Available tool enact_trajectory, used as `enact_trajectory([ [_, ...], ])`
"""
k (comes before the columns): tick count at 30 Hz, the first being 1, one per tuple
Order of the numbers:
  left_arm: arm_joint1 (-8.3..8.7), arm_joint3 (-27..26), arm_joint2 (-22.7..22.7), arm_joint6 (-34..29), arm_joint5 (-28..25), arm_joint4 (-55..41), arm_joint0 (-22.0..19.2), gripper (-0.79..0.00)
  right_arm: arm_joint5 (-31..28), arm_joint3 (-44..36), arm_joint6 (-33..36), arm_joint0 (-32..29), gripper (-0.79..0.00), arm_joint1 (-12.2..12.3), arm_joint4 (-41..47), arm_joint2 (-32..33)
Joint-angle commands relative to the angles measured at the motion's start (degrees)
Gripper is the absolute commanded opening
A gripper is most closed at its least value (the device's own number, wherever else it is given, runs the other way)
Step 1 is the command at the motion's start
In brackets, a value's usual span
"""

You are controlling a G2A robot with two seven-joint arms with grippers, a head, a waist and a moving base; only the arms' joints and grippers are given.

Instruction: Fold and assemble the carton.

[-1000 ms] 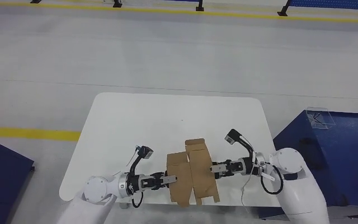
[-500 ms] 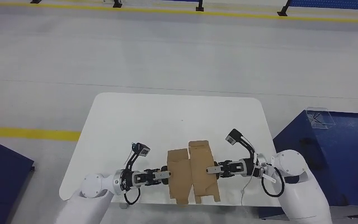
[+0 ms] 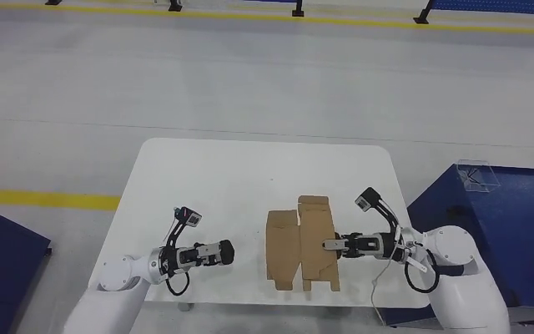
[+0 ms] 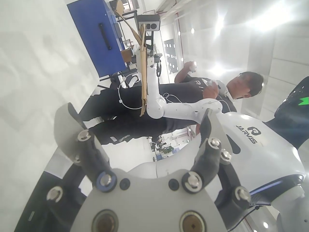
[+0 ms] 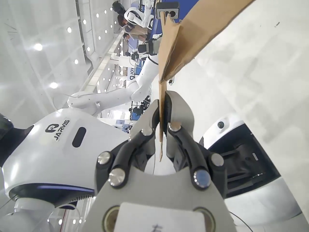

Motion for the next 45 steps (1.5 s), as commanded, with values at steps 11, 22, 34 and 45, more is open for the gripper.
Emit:
enact_trajectory([
  [11, -0.01, 0.0, 0.0, 0.0, 0.0, 0.0, 0.0, 0.000, -10.3, -23.8, -11.1, 0.8, -0.785, 0.1, 10.0, 5.7],
  [22, -0.01, 0.0, 0.0, 0.0, 0.0, 0.0, 0.0, 0.000, -10.9, -28.9, -13.6, 4.0, -0.785, 0.2, 10.4, 3.7],
  [34, -0.01, 0.0, 0.0, 0.0, 0.0, 0.0, 0.0, 0.000, 18.8, -25.7, -23.1, 1.1, -0.785, -0.4, 43.2, -1.0],
  [45, -0.01, 0.0, 0.0, 0.0, 0.0, 0.0, 0.0, 0.000, 56.2, -18.4, -50.6, -3.2, -0.785, -1.6, 118.9, -15.6],
])
